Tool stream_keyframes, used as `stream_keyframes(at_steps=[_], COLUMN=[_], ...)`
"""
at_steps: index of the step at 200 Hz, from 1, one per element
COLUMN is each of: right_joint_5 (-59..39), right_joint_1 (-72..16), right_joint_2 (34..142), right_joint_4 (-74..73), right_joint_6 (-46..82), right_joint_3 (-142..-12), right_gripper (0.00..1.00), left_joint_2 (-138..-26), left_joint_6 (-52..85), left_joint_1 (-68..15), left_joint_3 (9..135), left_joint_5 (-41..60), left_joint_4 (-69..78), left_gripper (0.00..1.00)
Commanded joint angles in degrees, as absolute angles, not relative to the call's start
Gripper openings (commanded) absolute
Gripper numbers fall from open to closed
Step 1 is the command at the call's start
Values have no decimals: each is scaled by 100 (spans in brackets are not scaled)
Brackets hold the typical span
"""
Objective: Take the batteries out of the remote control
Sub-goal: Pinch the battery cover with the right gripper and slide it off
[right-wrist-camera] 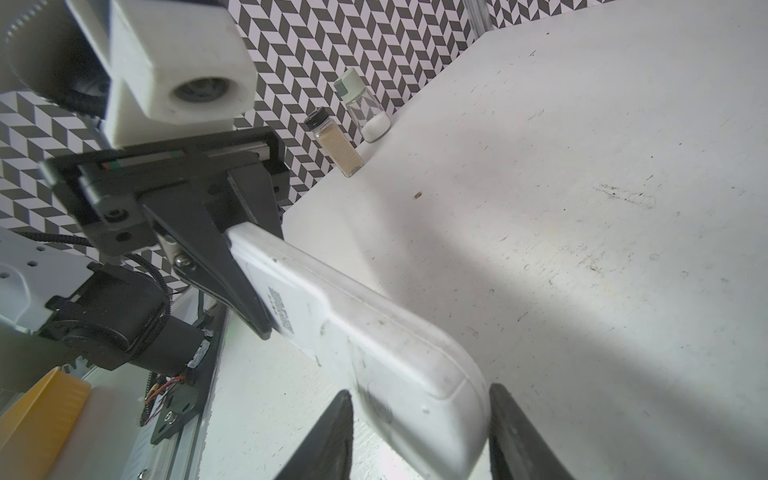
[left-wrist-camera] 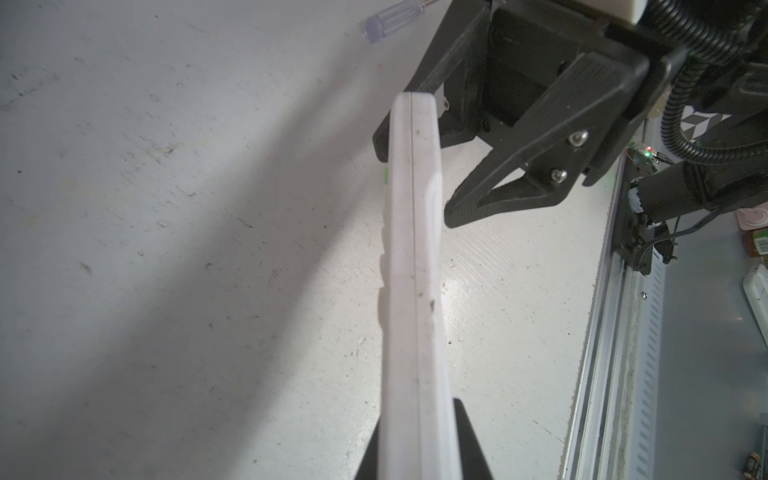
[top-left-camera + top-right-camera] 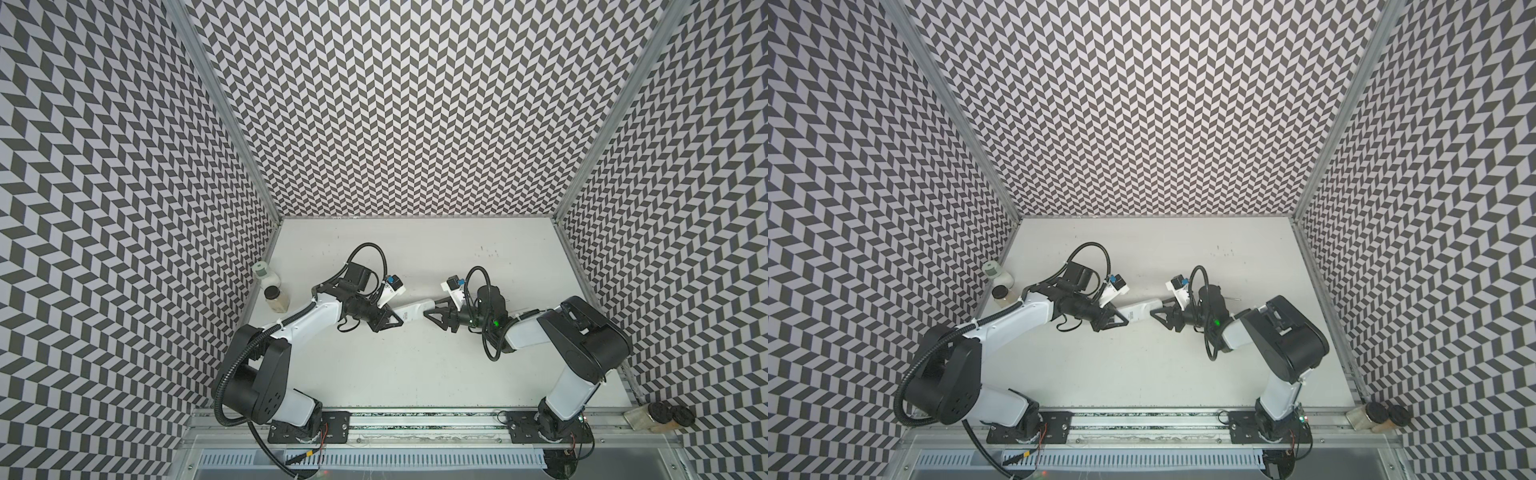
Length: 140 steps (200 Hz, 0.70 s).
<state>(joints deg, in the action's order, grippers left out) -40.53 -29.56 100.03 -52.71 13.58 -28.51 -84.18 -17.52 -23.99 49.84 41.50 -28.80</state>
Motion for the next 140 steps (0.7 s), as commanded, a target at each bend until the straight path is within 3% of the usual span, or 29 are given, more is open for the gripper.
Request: stream_keyframes(at_steps=[1,103,114,140], right_joint_5=[-3983,-3758,-3812,-3909], right_joint_1=[-2999,-2997,-3011,-3082], right_joint_2=[10017,9813,9822,9804], right_joint_4=[-5467,-5283,-5282,-5365], right_joint_6=[1310,1245,1300,1244], right_joint_3=[-2876,-2808,-2836,-2880], right_gripper=[45,29,32,52], left_joint_2=[-8247,-8166,-8165,-8149], left_joint_6=[-1883,-1859,-1869,-2005], left_joint_1=[-2434,-2518,-2534,-2524], left_joint_3=[5107,5071,5112,5147], left_joint_5=[4229,3972,3998,4290], left_joint_4=[-2845,-2839,-2886,-2953], left_gripper=[0,0,0,0])
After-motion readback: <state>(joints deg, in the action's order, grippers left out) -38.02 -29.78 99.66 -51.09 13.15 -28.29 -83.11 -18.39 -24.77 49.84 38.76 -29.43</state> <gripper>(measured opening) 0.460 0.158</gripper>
